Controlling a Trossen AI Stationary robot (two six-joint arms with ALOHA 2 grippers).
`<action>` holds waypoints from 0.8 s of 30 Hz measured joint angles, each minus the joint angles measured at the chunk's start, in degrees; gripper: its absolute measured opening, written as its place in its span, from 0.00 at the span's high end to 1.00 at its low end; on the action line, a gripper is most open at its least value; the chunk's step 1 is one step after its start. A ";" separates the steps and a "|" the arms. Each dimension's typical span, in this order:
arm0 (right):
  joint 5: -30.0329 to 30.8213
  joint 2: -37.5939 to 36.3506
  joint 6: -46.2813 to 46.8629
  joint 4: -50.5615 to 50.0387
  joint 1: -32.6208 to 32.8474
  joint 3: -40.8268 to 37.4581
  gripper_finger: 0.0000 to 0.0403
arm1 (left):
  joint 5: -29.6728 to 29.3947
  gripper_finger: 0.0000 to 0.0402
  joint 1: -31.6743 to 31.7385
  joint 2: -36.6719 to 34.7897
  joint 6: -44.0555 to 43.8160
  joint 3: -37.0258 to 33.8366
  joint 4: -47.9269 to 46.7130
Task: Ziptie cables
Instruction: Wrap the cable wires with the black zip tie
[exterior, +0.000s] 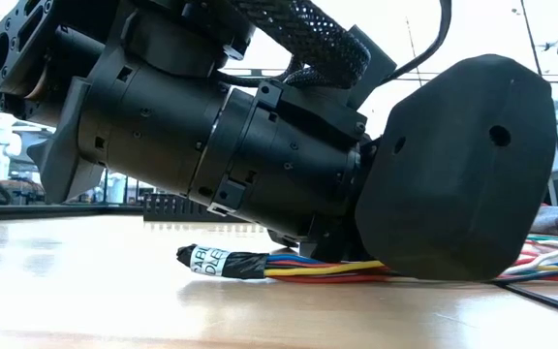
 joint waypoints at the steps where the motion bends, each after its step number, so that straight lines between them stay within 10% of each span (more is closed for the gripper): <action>1: -0.01 0.03 -0.22 -0.01 -0.25 0.00 0.73 | 0.00 1.00 0.00 0.00 -0.02 0.00 0.02; 24: 0.43 -0.06 -5.81 6.80 -2.72 0.11 0.74 | -0.82 1.00 -0.02 0.00 -0.39 0.07 0.07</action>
